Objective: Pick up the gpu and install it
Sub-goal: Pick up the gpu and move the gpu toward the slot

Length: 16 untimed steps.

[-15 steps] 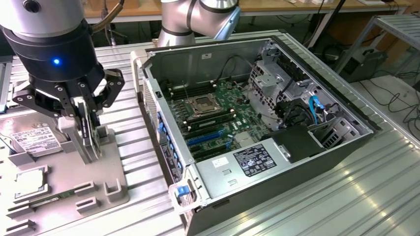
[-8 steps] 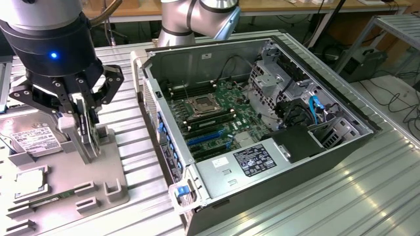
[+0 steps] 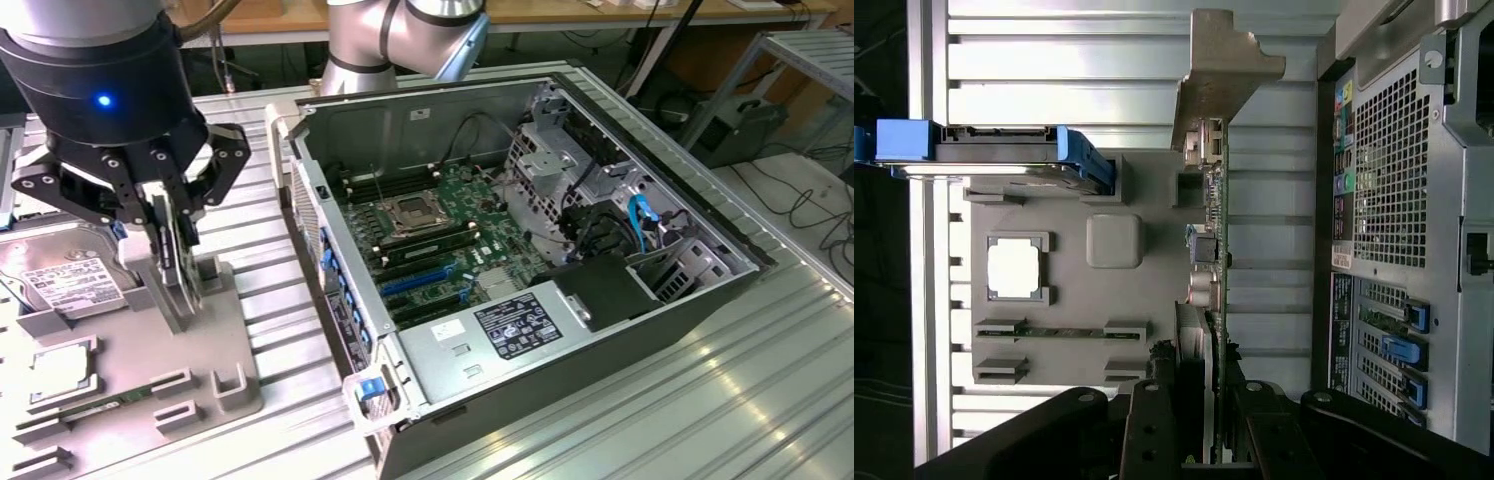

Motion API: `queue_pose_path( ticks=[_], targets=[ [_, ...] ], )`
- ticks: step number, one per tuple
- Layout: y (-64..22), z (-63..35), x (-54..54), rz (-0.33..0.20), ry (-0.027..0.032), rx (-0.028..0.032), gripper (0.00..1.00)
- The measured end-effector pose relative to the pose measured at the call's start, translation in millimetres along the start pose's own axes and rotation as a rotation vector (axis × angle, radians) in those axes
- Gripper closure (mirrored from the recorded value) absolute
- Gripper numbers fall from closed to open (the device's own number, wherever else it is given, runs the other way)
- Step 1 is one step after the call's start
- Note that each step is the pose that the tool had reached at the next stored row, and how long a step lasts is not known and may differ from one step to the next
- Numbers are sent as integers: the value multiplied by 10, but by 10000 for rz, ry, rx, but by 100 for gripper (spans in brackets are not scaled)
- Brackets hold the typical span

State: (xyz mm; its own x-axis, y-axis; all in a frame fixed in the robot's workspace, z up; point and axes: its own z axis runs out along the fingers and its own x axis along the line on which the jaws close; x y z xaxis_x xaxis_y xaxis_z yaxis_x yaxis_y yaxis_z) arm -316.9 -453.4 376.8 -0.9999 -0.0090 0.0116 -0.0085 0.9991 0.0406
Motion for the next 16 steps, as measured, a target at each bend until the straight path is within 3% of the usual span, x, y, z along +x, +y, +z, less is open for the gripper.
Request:
queue_pose_path(
  ticks=[16],
  targets=[
    [5,-137,-1,1,31,-16,73]
  ],
)
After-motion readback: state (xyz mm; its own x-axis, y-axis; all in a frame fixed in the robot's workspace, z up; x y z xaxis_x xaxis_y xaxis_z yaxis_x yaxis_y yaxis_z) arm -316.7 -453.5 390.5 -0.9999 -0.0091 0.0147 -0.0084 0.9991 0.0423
